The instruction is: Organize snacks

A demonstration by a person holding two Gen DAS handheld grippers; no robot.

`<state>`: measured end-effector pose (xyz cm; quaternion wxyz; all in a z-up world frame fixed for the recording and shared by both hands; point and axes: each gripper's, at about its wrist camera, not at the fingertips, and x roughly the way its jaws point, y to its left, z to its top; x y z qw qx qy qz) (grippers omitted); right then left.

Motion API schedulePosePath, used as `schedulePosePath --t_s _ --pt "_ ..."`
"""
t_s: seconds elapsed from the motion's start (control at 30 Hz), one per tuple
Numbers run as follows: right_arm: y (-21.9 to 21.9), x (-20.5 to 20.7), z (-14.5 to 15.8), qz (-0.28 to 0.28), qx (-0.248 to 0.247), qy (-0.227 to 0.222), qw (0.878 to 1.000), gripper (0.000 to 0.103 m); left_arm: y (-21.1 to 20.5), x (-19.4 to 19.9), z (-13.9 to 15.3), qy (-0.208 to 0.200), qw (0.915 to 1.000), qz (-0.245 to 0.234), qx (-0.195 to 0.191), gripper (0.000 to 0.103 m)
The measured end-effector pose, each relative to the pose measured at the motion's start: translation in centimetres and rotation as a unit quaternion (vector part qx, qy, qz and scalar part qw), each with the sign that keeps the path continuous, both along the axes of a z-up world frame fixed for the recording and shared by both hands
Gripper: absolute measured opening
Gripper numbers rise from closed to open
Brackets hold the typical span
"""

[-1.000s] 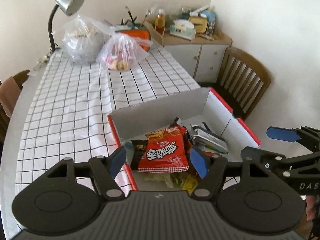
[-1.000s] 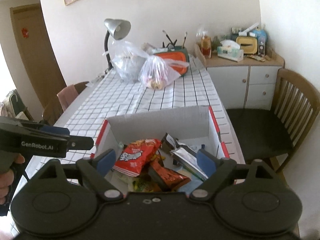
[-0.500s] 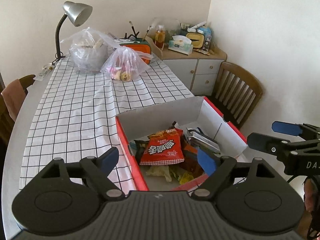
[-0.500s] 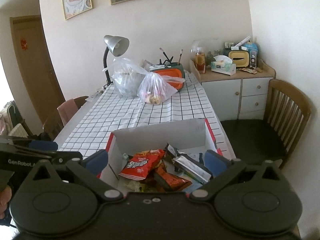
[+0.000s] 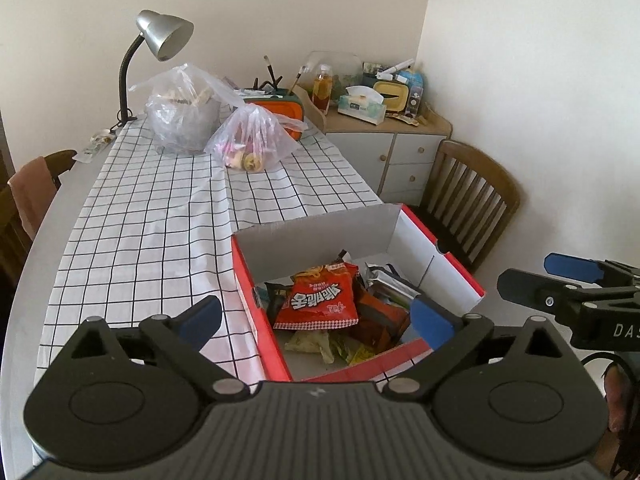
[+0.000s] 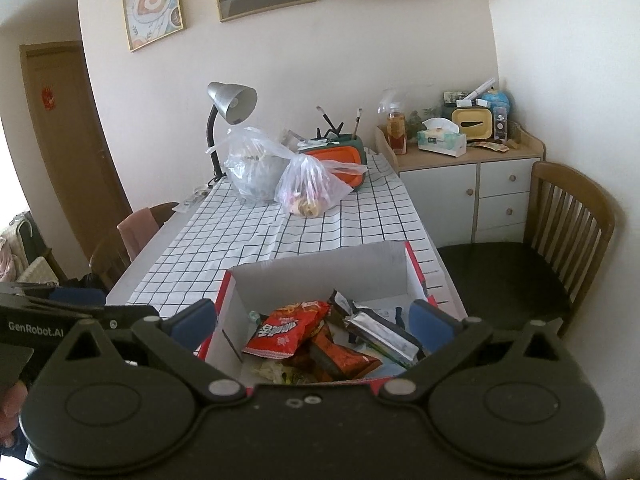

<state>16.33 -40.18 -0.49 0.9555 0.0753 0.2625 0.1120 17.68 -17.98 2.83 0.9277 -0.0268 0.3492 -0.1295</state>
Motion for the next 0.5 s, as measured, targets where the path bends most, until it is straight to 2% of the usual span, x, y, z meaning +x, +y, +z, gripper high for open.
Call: schedulePosePath --t_s 0.5 --pt "-0.17 -0.21 -0.65 0.001 0.005 0.011 1.000 0.103 -1.05 -0.43 -0.28 0.009 0.9999 -0.001 0.009 0.101"
